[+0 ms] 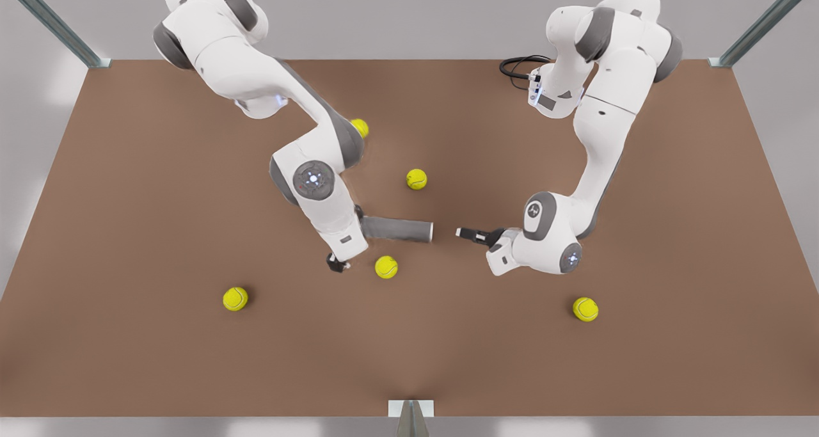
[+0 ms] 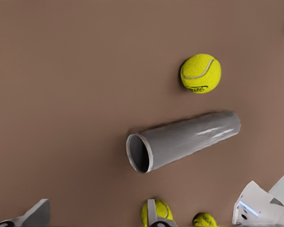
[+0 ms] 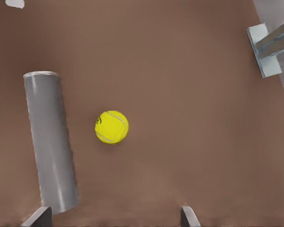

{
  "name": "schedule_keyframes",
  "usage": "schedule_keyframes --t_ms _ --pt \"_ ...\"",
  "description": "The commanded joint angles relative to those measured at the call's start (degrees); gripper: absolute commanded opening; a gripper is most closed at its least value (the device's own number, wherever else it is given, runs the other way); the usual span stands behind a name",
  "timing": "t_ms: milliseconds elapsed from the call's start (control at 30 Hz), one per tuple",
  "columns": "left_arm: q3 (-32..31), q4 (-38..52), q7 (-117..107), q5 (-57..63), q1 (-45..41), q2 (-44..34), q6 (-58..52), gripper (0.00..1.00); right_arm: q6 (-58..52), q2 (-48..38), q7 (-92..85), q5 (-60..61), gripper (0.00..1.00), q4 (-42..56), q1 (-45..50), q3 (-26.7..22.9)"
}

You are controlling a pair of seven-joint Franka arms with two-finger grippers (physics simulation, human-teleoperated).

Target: Put the tennis tube upright

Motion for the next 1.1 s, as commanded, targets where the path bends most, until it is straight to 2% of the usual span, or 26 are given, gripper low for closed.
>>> schedule_keyframes --t_ms 0,33,67,100,133,233,367,467,1067 --pt "-1.96 2.71 3.77 -1.26 -0.21 2.96 3.30 1.00 -19.88 -3.29 11.63 0.22 1.00 1.60 -4.05 -3.25" --pt "-3.28 2.89 3.25 -2.13 -0.12 3.31 3.30 1.00 -21.63 -3.56 13.22 0.22 1.00 3.88 -5.98 -6.15" --pt "-4.16 2.63 2.02 -3.28 -0.47 3.31 3.03 1.00 -24.36 -3.82 15.59 0.31 1.00 5.20 -6.25 -11.25" --pt "-4.43 2.36 0.61 -2.84 -1.79 3.40 3.30 1.00 -30.95 -7.42 20.15 0.48 1.00 6.96 -6.51 -13.72" --pt "-4.43 2.36 0.70 -3.11 -2.05 4.45 3.82 1.00 -37.98 -11.19 26.66 0.05 1.00 8.28 -7.13 -13.37" --pt "-4.51 2.36 1.93 -2.85 -2.05 7.17 4.97 1.00 -36.76 -26.49 32.74 0.57 1.00 -4.10 -6.43 -13.10" --pt "-5.57 0.60 0.61 -5.74 -2.23 7.53 4.97 1.00 -31.66 -32.38 32.74 3.03 1.00 -13.07 -6.43 -13.19" --pt "-6.80 0.52 -1.68 -8.73 -2.14 7.53 6.28 1.00 -30.87 -32.21 32.74 3.30 1.00 -14.83 -6.43 -13.37" --pt "-6.80 -3.53 -1.15 -8.56 -1.88 7.18 7.08 1.00 -30.87 -31.24 32.74 3.30 1.00 -15.10 -5.90 -14.95"
